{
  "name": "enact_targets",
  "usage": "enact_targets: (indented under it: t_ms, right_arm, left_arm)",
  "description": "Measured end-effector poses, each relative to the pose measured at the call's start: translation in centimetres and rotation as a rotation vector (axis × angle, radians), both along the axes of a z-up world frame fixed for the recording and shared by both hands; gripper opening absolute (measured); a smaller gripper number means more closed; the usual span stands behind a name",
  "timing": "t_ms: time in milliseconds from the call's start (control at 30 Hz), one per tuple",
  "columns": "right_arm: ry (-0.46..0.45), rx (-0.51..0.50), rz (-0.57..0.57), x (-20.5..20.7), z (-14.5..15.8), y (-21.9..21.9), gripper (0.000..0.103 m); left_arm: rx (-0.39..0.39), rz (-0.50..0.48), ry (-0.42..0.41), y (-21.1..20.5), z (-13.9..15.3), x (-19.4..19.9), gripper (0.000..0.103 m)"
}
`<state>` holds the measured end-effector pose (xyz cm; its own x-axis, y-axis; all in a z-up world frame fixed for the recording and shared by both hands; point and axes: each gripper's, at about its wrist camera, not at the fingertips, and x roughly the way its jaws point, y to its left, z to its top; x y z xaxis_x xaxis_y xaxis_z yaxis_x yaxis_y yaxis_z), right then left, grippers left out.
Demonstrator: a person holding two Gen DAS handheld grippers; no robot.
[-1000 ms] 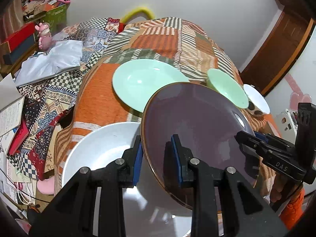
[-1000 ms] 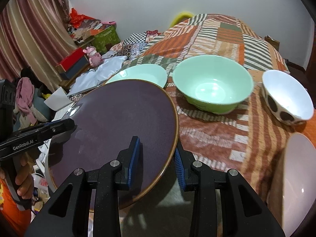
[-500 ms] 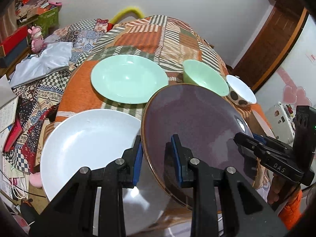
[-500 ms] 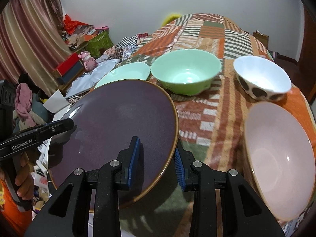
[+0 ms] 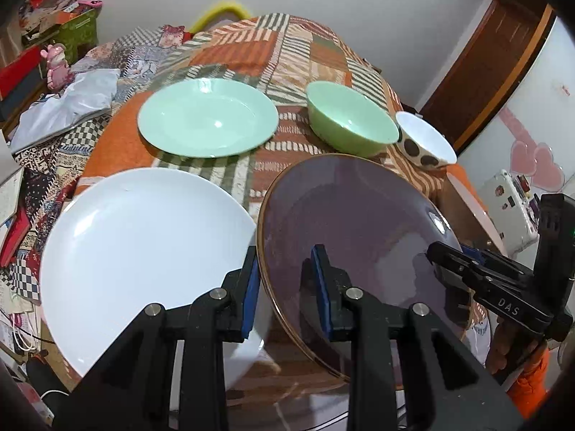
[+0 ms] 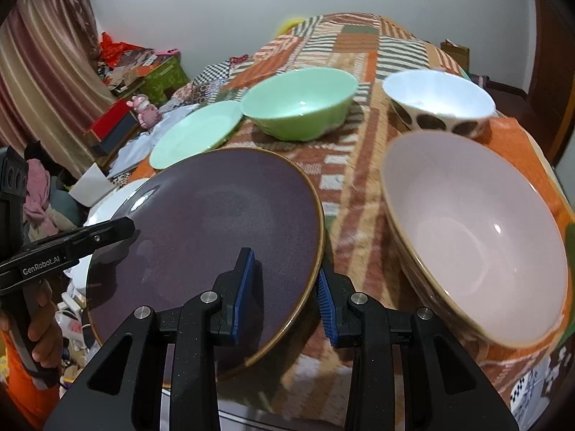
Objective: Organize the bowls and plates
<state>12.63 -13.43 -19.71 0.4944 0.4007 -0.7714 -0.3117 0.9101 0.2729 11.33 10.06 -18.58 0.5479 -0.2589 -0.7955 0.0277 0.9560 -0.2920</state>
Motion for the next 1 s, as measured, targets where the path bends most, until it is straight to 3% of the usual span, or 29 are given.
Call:
enact_targets:
  t_ms: [600,1000]
  right_arm:
    - [0.026,0.025,-0.102,-0.2,-1.2,-2.0,0.03]
    - [0.029,0.002,-0.104,-0.1,-1.2,-2.0,0.03]
  left_arm:
    - [0.058,-0.049,0.052,-2.8,-2.6,3.6,0.028]
    - [0.056,-0.057,0.068,-3.0,-3.3,4.8,0.028]
